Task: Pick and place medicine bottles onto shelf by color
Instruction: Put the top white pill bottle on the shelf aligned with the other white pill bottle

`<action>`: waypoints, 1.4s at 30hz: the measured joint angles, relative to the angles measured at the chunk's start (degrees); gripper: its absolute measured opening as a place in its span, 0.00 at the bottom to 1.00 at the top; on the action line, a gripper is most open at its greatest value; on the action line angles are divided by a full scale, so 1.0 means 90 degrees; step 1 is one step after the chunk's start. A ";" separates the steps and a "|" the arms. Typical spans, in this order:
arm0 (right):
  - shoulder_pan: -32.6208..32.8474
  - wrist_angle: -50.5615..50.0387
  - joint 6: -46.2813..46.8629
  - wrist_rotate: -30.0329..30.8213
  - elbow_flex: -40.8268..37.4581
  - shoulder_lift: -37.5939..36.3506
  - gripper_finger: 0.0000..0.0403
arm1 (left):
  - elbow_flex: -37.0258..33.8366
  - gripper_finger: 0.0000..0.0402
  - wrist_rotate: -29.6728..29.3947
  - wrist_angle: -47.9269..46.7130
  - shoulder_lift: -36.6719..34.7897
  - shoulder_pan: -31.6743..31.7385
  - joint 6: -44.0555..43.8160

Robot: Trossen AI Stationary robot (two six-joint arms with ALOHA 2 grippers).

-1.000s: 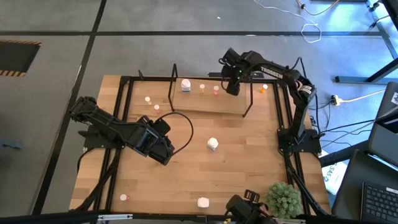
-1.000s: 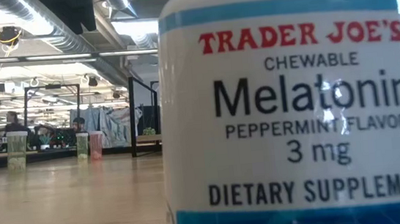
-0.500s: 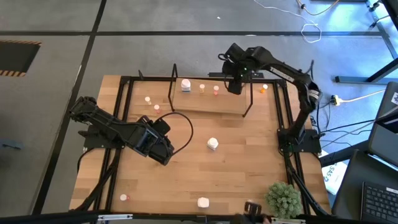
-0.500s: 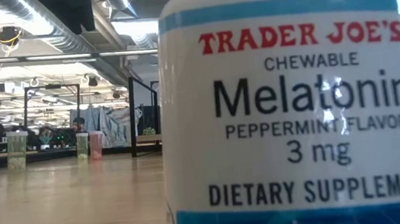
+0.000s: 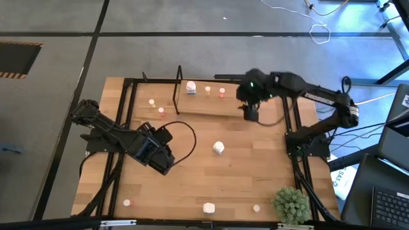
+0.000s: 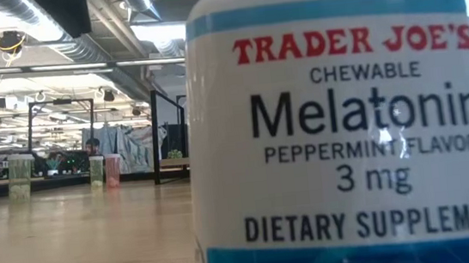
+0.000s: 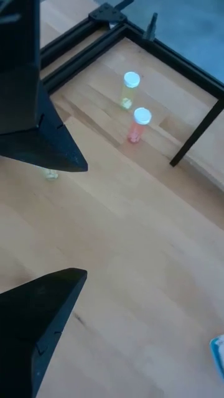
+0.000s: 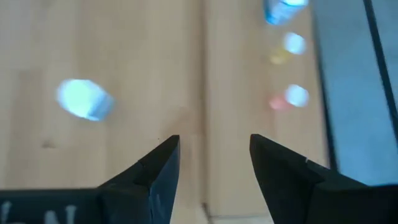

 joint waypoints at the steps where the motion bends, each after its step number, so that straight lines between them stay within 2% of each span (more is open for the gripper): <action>1: 0.0185 0.0105 -0.0001 -0.0002 -0.0172 -0.0112 0.49 | -0.0001 0.65 0.0012 -0.0002 -0.0002 -0.0064 -0.0012; 12: 0.2074 0.1374 0.0013 0.0018 -0.1422 -0.0414 0.49 | 0.0001 0.65 0.0335 -0.0002 -0.0001 -0.0886 -0.0602; 19: 0.2869 0.2322 0.0533 0.0779 -0.1754 -0.0412 0.49 | -0.0001 0.65 0.0658 -0.0002 0.0000 -0.1530 -0.1357; 22: 0.3025 0.2520 0.0725 0.1044 -0.1841 -0.0408 0.49 | 0.0001 0.65 0.0668 -0.0005 0.0000 -0.1755 -0.1756; 28: 0.3093 0.2585 0.1286 0.1035 -0.1987 -0.0410 0.49 | 0.0001 0.65 0.0666 -0.0048 0.0000 -0.2116 -0.2383; 36: 0.3093 0.2634 0.1516 0.0331 -0.1991 -0.0352 0.49 | 0.0001 0.65 0.0612 -0.0048 0.0000 -0.2264 -0.2525; 42: 0.3093 0.2631 0.1534 0.0167 -0.1991 -0.0320 0.49 | 0.0001 0.65 0.0602 -0.0052 -0.0001 -0.2264 -0.2497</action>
